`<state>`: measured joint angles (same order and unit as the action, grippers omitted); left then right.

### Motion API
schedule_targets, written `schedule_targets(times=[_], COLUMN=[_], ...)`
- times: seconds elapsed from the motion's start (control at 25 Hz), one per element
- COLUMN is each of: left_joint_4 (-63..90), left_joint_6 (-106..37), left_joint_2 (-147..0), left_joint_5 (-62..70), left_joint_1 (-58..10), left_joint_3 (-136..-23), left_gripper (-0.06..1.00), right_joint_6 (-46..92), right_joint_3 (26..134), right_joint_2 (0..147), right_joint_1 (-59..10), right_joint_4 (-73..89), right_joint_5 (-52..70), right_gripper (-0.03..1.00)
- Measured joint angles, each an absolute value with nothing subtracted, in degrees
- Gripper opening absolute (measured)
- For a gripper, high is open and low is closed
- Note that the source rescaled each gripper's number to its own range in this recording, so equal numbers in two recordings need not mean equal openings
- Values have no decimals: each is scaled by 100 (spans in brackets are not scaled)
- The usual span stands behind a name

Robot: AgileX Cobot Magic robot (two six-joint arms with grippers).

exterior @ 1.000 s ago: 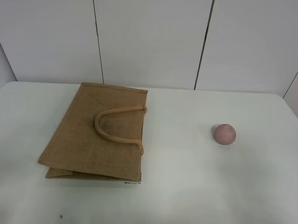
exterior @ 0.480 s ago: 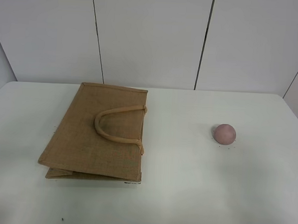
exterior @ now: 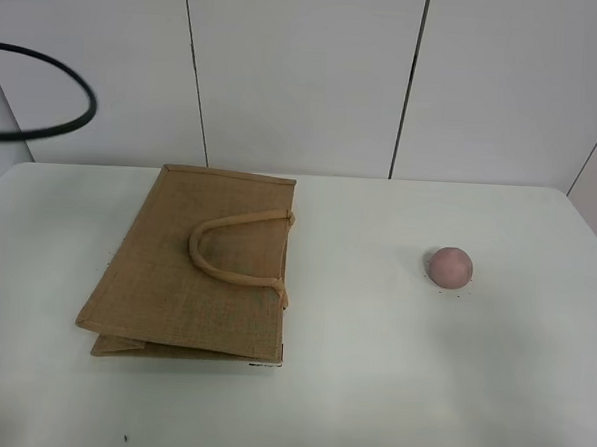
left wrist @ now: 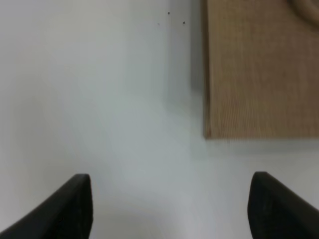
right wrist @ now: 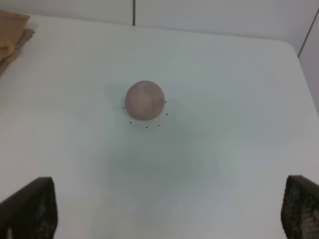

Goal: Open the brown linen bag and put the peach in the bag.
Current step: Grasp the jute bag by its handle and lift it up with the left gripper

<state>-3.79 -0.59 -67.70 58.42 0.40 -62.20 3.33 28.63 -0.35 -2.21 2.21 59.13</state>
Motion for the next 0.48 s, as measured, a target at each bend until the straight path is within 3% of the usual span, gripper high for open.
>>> schedule_targets(times=[0.28,0.48], left_joint_4=[0,157], left_joint_6=[-39,302], left_joint_2=[-9391,-10381], left_joint_5=[5825,5895], left_joint_1=[33,-338], left_joint_3=[-7991,-8793], left_gripper=[86,86], right_joint_6=[333,333], right_joint_3=[2863,2863], right_joint_2=[-35,-35], right_joint_1=[-221,-221], right_joint_4=[221,221], right_joint_5=[5913,5913], right_gripper=[100,100])
